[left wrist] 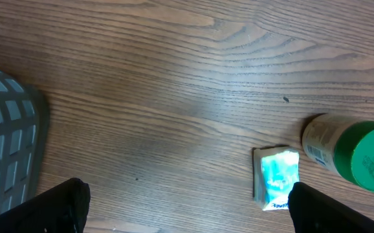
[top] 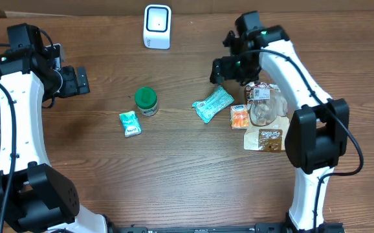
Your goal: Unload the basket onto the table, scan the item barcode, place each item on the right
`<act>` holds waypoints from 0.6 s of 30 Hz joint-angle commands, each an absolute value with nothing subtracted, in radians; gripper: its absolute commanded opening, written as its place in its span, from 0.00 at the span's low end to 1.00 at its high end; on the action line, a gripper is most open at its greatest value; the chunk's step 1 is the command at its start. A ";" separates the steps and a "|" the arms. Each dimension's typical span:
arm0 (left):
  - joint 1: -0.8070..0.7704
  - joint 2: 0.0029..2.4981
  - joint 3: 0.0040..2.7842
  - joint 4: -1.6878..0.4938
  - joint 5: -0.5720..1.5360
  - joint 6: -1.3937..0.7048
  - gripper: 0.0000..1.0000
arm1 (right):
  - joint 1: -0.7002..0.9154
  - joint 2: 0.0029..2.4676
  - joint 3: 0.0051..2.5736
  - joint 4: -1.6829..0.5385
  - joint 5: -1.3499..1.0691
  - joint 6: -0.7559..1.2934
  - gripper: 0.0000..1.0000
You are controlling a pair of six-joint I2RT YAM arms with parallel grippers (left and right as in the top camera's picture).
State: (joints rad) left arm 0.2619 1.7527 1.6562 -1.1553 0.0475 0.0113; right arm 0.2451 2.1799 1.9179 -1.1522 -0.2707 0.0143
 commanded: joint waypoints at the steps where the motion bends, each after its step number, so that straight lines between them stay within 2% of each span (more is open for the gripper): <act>1: 0.262 1.752 1.672 -1.154 0.048 0.034 1.00 | 0.211 2.174 1.892 -1.150 -0.316 -0.191 0.87; 5: 0.262 1.752 1.672 -1.154 0.048 0.034 1.00 | 0.207 2.175 1.792 -1.079 -0.365 -0.268 0.84; 11: 0.262 1.752 1.672 -1.154 0.048 0.034 1.00 | 0.207 2.211 1.753 -1.032 -0.427 -0.271 0.82; 18: 0.262 1.752 1.672 -1.154 0.048 0.034 1.00 | 0.208 2.271 1.753 -1.042 -0.466 -0.266 0.70</act>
